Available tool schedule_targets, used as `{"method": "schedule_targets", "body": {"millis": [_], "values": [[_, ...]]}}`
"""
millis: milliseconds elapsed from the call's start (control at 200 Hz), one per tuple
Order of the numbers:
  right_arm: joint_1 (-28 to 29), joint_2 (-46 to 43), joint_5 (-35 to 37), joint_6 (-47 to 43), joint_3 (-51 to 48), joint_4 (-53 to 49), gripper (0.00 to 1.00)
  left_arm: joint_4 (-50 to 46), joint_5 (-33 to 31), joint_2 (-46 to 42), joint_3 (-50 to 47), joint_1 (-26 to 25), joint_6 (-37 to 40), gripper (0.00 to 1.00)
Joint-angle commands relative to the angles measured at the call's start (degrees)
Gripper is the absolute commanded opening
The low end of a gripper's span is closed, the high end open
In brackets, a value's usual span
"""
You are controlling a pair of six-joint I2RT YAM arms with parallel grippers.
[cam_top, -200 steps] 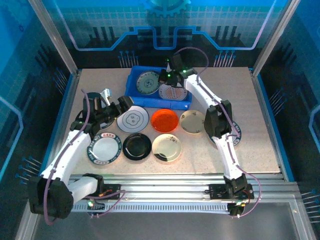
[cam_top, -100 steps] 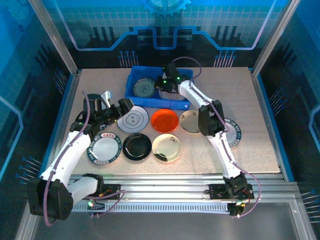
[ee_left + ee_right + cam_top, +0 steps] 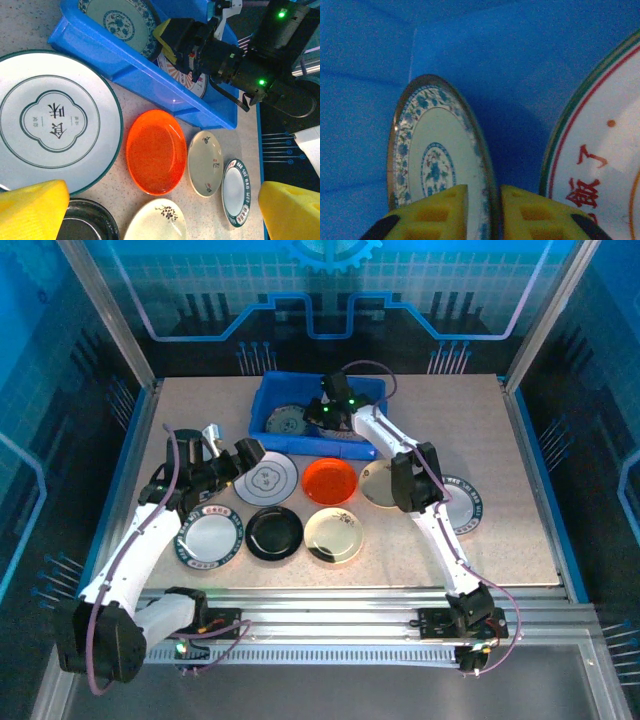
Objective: Place the plates into the plastic bin on the countertop
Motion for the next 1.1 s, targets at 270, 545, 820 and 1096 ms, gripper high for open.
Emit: {"method": "schedule_targets", "body": {"millis": [270,545,820,1096], "values": [[1.61,-9.32,2.77,-0.77,-9.79,3.81,0.45,0.13,-1.69,-1.05,-2.06,0.14,1.14,0.98],[1.27,-13.86,2.96,-2.65,-11.21,2.36,0.53,0.35,-3.58,-0.13,-1.52,0.14,1.43,0.98],[0.60,-23.97,2.23,-4.21,-19.27,4.21,0.54,-2.27,-10.79,0.93,0.22,1.61,2.07,0.98],[0.67,-32.19,2.86,-12.63,-22.31,-1.76,0.53,-2.35,-10.98,0.40,0.05,5.15,2.61,0.98]]}}
